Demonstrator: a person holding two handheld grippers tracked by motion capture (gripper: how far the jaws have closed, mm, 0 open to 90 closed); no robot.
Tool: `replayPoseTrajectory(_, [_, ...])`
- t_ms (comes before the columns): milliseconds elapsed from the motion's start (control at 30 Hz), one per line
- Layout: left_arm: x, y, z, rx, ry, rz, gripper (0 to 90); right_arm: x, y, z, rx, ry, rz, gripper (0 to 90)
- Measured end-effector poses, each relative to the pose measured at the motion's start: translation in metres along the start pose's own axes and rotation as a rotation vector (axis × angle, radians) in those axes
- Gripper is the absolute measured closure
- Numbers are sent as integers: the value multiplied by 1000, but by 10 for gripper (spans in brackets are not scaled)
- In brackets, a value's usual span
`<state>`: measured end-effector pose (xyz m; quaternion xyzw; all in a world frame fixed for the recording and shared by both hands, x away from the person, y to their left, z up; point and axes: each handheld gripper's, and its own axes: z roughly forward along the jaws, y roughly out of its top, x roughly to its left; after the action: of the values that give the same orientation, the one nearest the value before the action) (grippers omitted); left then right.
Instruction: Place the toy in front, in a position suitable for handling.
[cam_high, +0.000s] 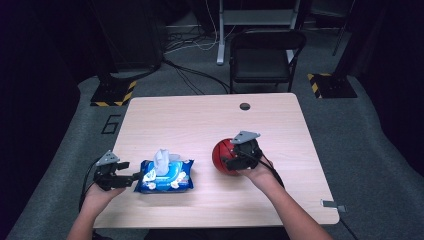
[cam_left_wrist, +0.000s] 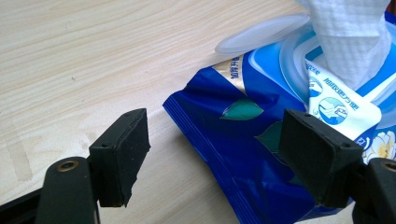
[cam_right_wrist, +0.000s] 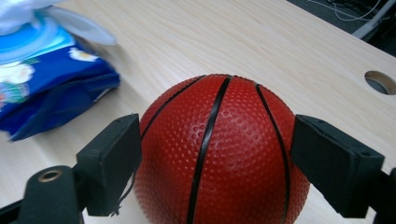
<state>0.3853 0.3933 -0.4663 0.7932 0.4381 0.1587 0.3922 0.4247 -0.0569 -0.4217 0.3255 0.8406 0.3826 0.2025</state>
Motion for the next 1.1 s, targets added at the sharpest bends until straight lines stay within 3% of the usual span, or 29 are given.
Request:
replayPoseTrajectory(67, [0,0,0,1,0,0,241,3,-1,-13,-22,40,16,216])
replayPoseTrajectory(167, [1,0,0,4,-2,-2,241,-2,7,-19,-69,6,11,217])
replayPoseTrajectory(233, [2,-1,1,6,-1,-3,241,-13,12,-13,-88,-17,33,214])
replayPoseTrajectory(300, [3,-1,1,9,-2,0,240,-23,14,-1,-71,-14,79,198])
replayPoseTrajectory(333, [3,-1,1,9,-2,0,240,-23,14,-1,-71,-14,79,198])
replayPoseTrajectory(367, [4,-1,1,4,0,-5,240,-26,12,10,-46,41,122,184])
replayPoseTrajectory(400, [4,-1,1,4,0,-5,239,-26,12,10,-46,41,122,184])
replayPoseTrajectory(433, [5,-1,1,-3,2,-12,239,-24,9,11,-61,103,153,184])
replayPoseTrajectory(533, [7,-1,1,-7,-5,-8,243,-17,6,8,-65,113,129,186])
replayPoseTrajectory(567, [8,0,0,0,-10,-2,245,-8,5,5,-60,144,91,190])
replayPoseTrajectory(700, [8,1,0,-4,-16,-4,248,4,4,0,-52,145,50,198])
replayPoseTrajectory(1000, [4,4,-10,-39,-25,-8,265,4,3,-3,-61,112,41,201])
replayPoseTrajectory(1100, [-5,10,-17,-53,-49,17,267,2,2,-2,-58,127,53,201])
